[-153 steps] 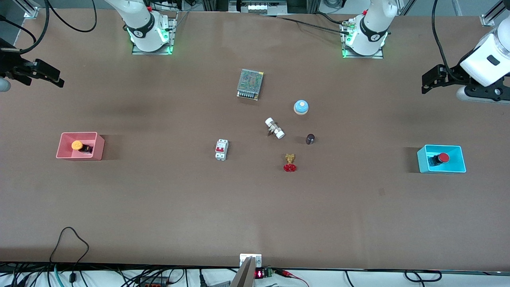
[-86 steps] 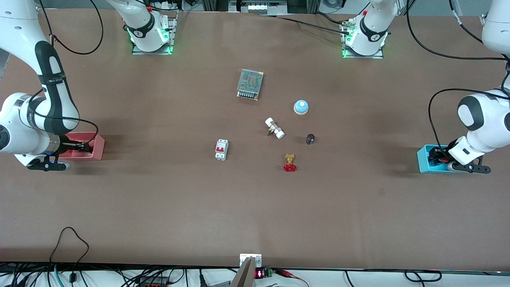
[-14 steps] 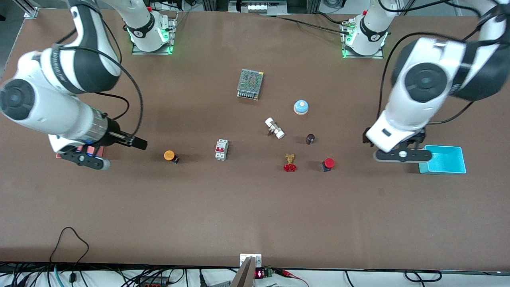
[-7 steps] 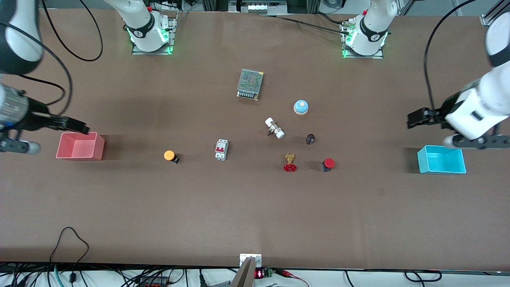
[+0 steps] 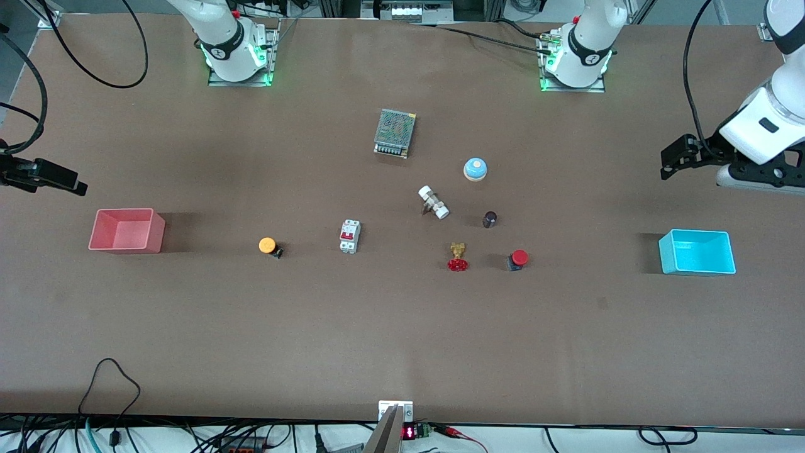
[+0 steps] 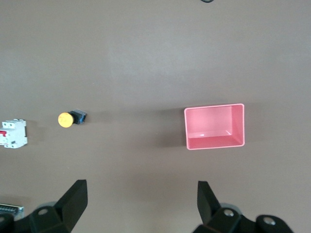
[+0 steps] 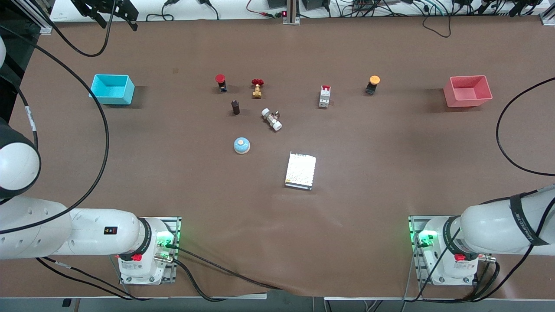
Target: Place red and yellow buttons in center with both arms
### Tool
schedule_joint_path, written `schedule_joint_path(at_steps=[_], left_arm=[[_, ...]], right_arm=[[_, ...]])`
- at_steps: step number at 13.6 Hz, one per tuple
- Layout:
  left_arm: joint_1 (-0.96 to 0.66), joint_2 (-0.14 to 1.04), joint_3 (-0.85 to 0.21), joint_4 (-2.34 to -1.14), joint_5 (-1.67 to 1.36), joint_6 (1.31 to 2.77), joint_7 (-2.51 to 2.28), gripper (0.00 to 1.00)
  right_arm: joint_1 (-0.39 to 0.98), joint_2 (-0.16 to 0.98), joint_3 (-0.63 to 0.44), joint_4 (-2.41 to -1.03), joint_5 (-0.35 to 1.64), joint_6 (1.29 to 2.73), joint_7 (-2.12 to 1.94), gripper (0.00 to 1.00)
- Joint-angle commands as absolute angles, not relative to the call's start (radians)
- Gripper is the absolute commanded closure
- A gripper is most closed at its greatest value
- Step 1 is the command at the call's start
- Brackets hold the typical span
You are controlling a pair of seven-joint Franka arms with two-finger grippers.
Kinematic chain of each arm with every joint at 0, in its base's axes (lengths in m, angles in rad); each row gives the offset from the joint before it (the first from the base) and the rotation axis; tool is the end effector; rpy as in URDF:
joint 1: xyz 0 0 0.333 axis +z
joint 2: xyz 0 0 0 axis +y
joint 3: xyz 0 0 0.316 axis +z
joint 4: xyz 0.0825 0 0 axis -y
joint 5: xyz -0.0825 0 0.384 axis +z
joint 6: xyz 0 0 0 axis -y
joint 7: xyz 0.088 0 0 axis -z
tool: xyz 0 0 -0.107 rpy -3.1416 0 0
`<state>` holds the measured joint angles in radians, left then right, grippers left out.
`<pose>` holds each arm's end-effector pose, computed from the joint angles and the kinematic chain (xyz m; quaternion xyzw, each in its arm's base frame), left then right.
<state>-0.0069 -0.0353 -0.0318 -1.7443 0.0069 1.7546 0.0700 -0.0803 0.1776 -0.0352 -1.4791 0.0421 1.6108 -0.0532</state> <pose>0.5554 -0.0212 0.5776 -0.9982 0.0549 -0.0227 0.0043 0.6063 -0.0642 0.5679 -0.9991 0.0322 0.0213 0.0198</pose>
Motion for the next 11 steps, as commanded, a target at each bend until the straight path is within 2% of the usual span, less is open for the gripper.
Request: schedule_joint_path(at_steps=[1,4,6,8,11], left_arm=[[-0.011,-0.061,-0.006,-1.749,0.001,1.744,0.106,0.00],[-0.011,-0.060,-0.009,-1.717,0.005,1.663,0.106,0.00],[-0.014,-0.055,-0.011,-1.672,0.003,1.551,0.113,0.00],[-0.015,-0.035,-0.011,-1.649,0.003,1.562,0.115,0.00],[-0.017,-0.028,-0.011,-1.635,0.003,1.562,0.115,0.00]], right_arm=[[-0.081,0.121,-0.002,-1.526,-0.003,1.594,-0.052,0.00],[-0.081,0.078,-0.005,-1.589,-0.003,1.608,-0.045,0.00],[-0.080,0.054,-0.005,-1.626,-0.003,1.630,-0.044,0.00],[-0.078,0.000,-0.005,-1.711,-0.003,1.704,-0.046,0.00],[-0.081,-0.054,-0.005,-1.764,-0.003,1.692,-0.046,0.00]])
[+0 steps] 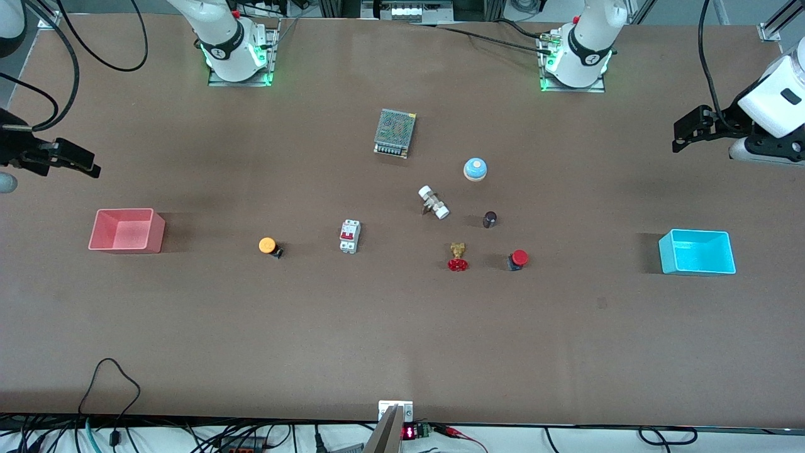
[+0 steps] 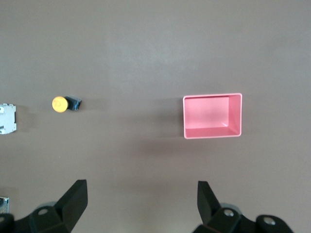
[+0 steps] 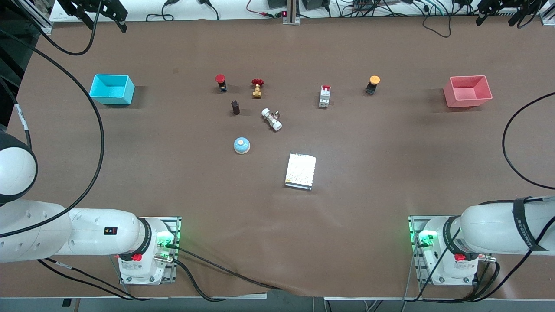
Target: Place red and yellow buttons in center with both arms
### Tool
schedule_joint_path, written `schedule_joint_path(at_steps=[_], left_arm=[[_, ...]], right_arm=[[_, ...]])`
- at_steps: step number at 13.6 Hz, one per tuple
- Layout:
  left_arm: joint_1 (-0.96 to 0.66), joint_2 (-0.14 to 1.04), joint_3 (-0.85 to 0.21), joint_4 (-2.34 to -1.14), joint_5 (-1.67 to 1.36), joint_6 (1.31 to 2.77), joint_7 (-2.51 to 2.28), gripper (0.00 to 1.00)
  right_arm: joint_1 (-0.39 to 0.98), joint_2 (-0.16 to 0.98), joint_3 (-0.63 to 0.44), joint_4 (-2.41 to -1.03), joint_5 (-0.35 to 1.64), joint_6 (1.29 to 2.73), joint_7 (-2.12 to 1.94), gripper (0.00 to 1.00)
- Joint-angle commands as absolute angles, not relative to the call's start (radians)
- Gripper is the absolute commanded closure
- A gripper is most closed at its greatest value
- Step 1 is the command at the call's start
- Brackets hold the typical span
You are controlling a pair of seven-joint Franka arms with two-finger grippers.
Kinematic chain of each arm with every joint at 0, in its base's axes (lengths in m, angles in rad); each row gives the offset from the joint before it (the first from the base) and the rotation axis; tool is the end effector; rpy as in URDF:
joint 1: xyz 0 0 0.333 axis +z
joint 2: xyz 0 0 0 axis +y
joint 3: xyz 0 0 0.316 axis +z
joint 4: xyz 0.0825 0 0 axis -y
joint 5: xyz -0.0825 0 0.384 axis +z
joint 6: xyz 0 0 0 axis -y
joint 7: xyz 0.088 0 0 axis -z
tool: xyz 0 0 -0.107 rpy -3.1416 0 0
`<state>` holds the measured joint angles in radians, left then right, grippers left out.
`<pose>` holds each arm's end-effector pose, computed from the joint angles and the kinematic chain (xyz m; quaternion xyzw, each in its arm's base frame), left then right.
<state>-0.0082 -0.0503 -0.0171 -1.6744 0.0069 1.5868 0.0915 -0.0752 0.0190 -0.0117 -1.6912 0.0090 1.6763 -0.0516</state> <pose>0.5381 -0.0131 0.6045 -0.9981 0.0585 0.0188 0.0033 0.5625 -0.0481 0.5658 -0.9997 0.0182 0.0166 0.0055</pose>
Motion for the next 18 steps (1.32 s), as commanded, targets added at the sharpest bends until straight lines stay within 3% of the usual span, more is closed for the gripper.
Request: schedule_joint_path(at_steps=[1,18], left_arm=[[-0.020,-0.028,-0.011,-1.635,0.003,1.560,0.114,0.00],[-0.025,-0.028,-0.012,-1.634,0.002,1.552,0.106,0.00]], right_arm=[[-0.081,-0.057,-0.006,-1.763,-0.003,1.678,-0.040,0.00],[-0.083,-0.104,-0.012,-1.720,-0.002,1.586,-0.041,0.00]])
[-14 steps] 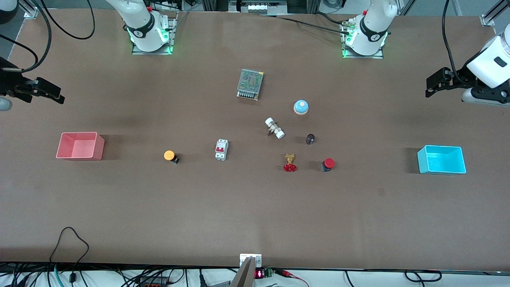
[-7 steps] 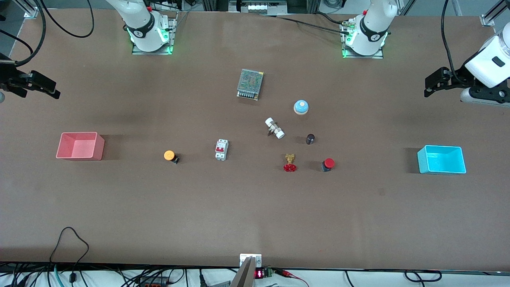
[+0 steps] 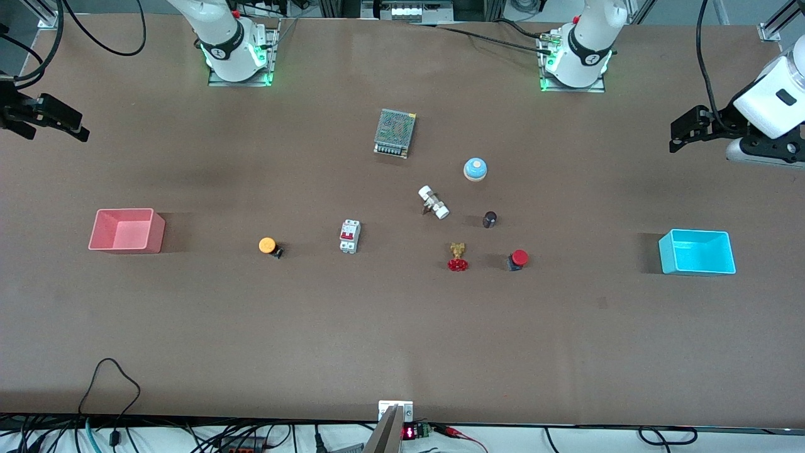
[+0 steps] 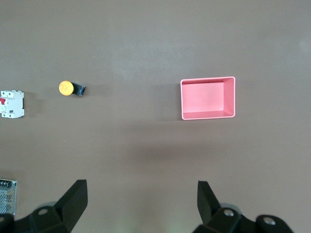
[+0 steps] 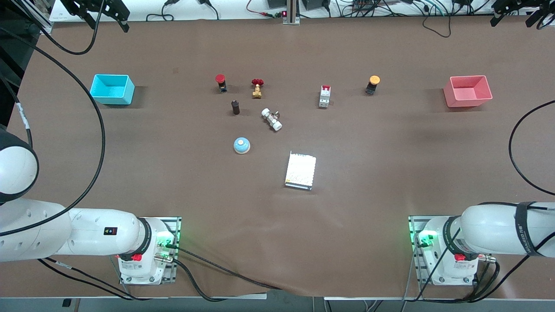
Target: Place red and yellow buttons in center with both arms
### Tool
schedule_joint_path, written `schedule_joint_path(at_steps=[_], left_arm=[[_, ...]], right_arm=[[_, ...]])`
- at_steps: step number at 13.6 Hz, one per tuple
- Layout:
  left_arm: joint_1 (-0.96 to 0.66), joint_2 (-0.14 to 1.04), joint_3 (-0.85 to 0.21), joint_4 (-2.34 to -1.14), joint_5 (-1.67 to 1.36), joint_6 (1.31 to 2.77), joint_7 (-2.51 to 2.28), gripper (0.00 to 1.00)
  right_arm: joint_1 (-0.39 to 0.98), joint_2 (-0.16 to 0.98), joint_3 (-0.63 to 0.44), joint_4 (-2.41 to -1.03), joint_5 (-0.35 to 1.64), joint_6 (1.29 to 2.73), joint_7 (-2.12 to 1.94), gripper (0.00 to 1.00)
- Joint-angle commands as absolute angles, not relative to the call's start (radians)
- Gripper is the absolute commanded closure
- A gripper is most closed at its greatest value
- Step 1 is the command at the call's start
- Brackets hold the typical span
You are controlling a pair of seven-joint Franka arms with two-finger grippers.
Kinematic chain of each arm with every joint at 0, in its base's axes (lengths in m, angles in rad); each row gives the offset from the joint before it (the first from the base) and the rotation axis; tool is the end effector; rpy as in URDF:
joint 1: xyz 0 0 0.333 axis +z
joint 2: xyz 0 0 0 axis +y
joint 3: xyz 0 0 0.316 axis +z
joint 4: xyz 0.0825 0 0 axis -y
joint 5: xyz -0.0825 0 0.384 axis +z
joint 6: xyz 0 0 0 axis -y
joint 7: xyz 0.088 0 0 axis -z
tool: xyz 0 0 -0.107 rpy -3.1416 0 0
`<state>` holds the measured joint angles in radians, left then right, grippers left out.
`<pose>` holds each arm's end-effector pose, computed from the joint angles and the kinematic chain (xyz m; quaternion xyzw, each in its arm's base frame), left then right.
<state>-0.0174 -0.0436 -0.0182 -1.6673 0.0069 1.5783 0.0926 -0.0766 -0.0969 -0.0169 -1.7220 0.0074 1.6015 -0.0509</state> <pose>0.5392 -0.0187 0.6035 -0.9977 0.0641 0.0228 0.0032 0.5226 -0.0486 0.6080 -0.9997 0.0214 0.0115 0.0053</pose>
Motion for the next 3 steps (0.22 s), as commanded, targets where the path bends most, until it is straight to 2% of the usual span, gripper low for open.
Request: schedule_joint_path(at_steps=[1,3], left_arm=[[-0.025,-0.028,-0.012,-1.632,0.002,1.552,0.106,0.00],[-0.025,-0.028,-0.012,-1.632,0.002,1.552,0.103,0.00]], right_arm=[[-0.083,-0.103,-0.014,-1.720,-0.002,1.580,-0.041,0.00],[-0.083,-0.104,-0.014,-1.720,-0.002,1.574,-0.044,0.00]])
